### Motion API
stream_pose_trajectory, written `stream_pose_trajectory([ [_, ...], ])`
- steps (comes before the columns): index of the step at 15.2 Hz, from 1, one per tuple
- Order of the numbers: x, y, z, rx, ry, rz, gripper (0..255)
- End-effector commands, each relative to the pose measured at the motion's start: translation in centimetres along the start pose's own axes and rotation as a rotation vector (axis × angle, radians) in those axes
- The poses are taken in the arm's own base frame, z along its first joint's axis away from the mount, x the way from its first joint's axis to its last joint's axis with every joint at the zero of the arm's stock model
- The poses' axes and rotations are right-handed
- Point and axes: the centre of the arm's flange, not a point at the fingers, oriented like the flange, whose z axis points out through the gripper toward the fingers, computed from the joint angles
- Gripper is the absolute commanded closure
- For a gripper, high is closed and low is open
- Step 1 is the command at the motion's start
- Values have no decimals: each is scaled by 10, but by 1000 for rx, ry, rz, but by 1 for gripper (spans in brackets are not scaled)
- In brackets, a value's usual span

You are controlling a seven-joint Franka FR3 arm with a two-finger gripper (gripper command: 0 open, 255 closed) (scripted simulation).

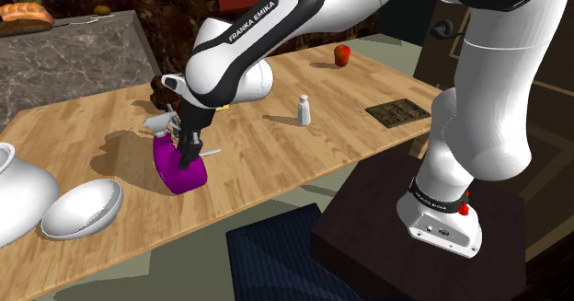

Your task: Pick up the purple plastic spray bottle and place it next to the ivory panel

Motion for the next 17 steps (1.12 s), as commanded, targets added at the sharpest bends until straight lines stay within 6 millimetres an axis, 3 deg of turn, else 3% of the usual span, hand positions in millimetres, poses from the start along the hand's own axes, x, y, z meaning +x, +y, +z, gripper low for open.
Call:
stream_pose_trajectory([
  [1, 0, 0, 0, 0, 0, 0, 255],
  [9, 0, 0, 0, 0, 0, 0, 255],
  [17, 22, 0, -36, 0, 0, 0, 255],
])
